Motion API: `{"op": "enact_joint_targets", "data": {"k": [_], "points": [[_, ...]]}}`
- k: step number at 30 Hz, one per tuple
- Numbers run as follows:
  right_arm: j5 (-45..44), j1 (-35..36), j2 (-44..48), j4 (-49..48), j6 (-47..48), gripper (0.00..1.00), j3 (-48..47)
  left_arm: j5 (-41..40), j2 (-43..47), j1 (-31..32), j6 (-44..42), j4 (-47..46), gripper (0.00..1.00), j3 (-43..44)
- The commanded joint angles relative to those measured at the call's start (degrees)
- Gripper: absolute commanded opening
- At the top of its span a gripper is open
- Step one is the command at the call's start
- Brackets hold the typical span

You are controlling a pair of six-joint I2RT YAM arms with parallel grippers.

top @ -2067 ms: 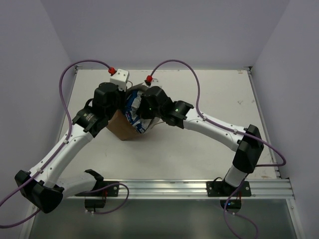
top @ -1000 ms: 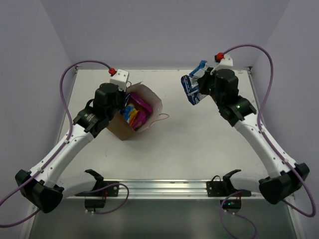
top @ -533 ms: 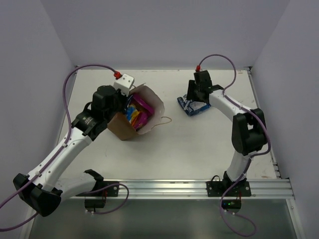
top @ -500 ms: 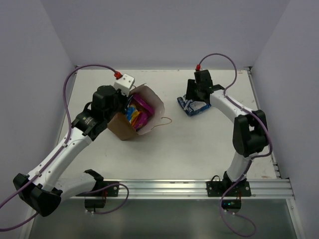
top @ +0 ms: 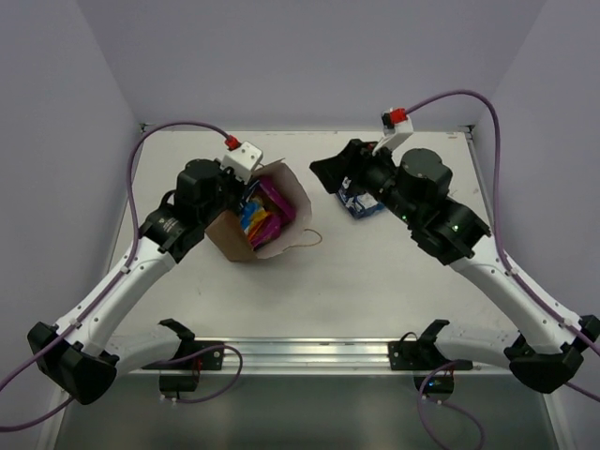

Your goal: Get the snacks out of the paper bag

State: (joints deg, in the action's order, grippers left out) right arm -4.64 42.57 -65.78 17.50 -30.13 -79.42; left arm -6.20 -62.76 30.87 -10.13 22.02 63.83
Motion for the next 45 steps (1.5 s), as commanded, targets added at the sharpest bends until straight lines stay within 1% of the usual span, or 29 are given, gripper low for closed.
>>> {"op": "enact_joint_targets", "data": {"k": [1, 3, 8, 9, 13, 20, 28, 31, 32, 34, 35, 36, 37, 39, 42, 43, 45], "points": [[-0.63, 4.79, -5.67, -1.41, -8.44, 0.64, 2.78, 2.86, -1.22, 0.24, -1.73, -7.60, 0.00, 2.17], [-1.85, 7.25, -8.48, -2.99, -10.91, 0.63, 3.04, 2.51, -1.48, 0.24, -1.73, -8.22, 0.00, 2.61], [-1.24, 9.90, -14.72, -6.77, -15.39, 0.59, 3.31, 2.15, -1.05, 0.33, -1.21, -9.72, 0.00, 1.82], [-0.81, 10.43, -16.64, -7.90, -15.57, 0.57, 2.96, 2.07, -0.87, 0.24, -0.95, -9.89, 0.00, 1.56], [-1.16, 11.84, -20.87, -9.59, -16.10, 0.54, 1.64, 2.07, -0.17, 0.33, -0.50, -9.98, 0.00, -0.11], [-1.16, 12.28, -27.47, -11.25, -20.22, 0.53, 0.49, 2.07, 1.59, 0.33, 0.29, -9.98, 0.00, -2.04], [-1.51, 12.37, -32.48, -13.72, -21.72, 0.53, -1.70, 2.33, 1.85, 0.33, 0.99, -9.89, 0.00, -2.31], [-2.73, 12.37, -33.19, -13.81, -21.38, 0.46, -1.88, 2.07, 1.94, 0.33, 1.08, -9.72, 0.00, -2.31], [-2.91, 12.37, -33.10, -13.98, -21.11, 0.38, -1.53, 1.80, 2.03, 0.24, 0.90, -9.63, 0.00, -2.40], [-2.91, 12.37, -31.96, -14.42, -20.76, 0.27, -0.04, 1.28, 2.20, 0.24, 0.73, -9.37, 0.00, -2.48], [-2.91, 12.37, -31.26, -15.46, -20.06, 0.17, 0.57, 0.93, 2.29, 0.24, 0.64, -9.28, 0.00, -2.57], [-3.00, 12.37, -30.56, -15.65, -19.62, 0.13, 1.80, 0.75, 2.29, 0.33, 0.46, -9.19, 0.00, -2.75], [-3.00, 12.37, -28.98, -15.74, -19.27, 0.05, 2.16, 0.49, 2.38, 0.24, 0.46, -9.19, 0.00, -3.01], [-2.83, 12.37, -27.04, -15.04, -17.78, 0.00, 3.30, 0.22, 2.38, 0.24, 0.38, -9.10, 0.00, -3.19], [-1.78, 12.28, -21.51, -14.24, -15.05, 0.00, 4.62, -0.74, 2.56, 0.33, 0.38, -9.19, 0.00, -3.80], [-1.42, 12.28, -18.36, -13.90, -14.35, 0.00, 4.80, -1.09, 2.56, 0.24, 0.37, -9.19, 0.00, -3.98], [-0.63, 12.19, -15.27, -11.71, -11.71, 0.00, 4.28, -1.97, 2.56, 0.24, 0.11, -9.10, 0.00, -4.24]]}}
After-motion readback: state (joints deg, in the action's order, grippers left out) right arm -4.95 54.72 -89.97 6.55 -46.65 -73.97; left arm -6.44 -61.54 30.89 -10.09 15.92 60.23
